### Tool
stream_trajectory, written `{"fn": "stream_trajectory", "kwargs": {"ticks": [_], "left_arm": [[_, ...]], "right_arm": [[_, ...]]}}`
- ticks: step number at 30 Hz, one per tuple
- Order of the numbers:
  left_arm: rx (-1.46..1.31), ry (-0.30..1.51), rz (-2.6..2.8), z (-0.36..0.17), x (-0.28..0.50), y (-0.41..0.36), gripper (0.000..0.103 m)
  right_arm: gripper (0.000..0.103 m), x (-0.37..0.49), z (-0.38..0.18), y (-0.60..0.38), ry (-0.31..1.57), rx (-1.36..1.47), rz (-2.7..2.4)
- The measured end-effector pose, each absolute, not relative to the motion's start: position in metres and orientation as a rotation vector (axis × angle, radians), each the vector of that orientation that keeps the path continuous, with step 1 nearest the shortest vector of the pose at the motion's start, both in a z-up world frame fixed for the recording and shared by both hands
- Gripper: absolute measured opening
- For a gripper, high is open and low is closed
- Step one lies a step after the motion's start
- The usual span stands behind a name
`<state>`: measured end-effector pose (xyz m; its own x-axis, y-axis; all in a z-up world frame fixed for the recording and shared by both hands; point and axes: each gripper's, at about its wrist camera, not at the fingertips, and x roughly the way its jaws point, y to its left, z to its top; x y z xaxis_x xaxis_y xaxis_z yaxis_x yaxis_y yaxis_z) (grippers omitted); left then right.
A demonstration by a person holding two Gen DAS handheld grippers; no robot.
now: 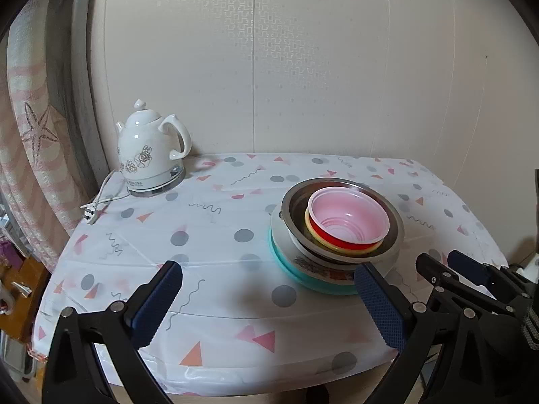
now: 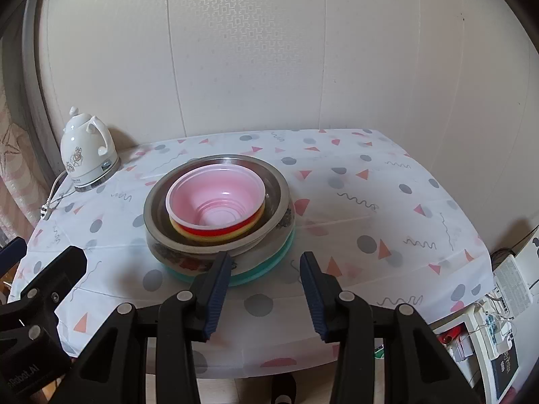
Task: Organize plates and bowls
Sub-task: 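Open both grippers and pull them back from the stacked dishes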
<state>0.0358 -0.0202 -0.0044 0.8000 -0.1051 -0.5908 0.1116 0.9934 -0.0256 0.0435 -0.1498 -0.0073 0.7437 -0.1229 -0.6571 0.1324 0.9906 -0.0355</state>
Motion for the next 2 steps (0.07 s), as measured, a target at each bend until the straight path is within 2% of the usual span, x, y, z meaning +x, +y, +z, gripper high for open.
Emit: {"fn": "stream_trajectory", "kwargs": {"ticks": [2], "left_arm": [[0.014, 0.629, -0.122, -0.0041, 0.0358, -0.0194, 0.103]], "right_arm": [[0.043, 0.0445, -0.0069, -0.1495, 0.716, 0.013, -0.139]]}}
